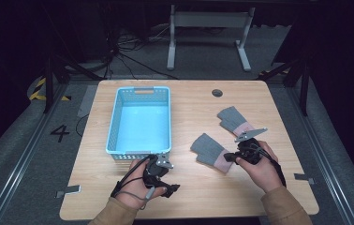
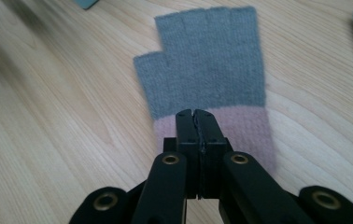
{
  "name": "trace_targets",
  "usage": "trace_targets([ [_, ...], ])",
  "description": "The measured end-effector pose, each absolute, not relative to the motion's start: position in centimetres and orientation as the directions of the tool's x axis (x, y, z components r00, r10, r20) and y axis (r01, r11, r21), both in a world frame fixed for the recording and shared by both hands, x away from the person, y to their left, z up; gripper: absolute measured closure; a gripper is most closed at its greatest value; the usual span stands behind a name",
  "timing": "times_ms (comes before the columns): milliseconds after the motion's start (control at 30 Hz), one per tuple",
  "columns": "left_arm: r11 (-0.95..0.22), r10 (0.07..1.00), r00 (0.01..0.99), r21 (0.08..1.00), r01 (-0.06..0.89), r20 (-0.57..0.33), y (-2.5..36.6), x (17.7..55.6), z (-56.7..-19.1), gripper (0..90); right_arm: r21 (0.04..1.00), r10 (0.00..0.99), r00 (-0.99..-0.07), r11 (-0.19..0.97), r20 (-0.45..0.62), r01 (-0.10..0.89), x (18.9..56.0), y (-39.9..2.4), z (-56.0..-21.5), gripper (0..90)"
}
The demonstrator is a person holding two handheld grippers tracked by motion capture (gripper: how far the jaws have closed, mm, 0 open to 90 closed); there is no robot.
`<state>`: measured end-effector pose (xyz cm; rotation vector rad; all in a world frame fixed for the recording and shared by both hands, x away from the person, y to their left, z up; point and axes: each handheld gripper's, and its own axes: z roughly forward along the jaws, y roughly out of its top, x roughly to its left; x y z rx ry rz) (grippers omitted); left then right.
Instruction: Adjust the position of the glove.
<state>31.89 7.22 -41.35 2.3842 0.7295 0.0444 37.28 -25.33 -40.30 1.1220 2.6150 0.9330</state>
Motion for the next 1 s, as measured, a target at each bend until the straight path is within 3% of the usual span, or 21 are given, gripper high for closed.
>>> trace_targets([
  [500,-0.683,0.463,0.875,0.570,0.456,-0.145,6.5,32.0,-41.1,28.4,0.612,0.649,-0.754,0.559,0.097,0.560,38.0,-21.6,-39.7,90.0],
  [1000,-0.698,0.456,0.879,0.556,0.452,-0.142,6.2,32.1,-41.5,28.2,0.613,0.607,-0.794,0.617,0.027,0.493,39.7,-18.1,-42.4,90.0],
])
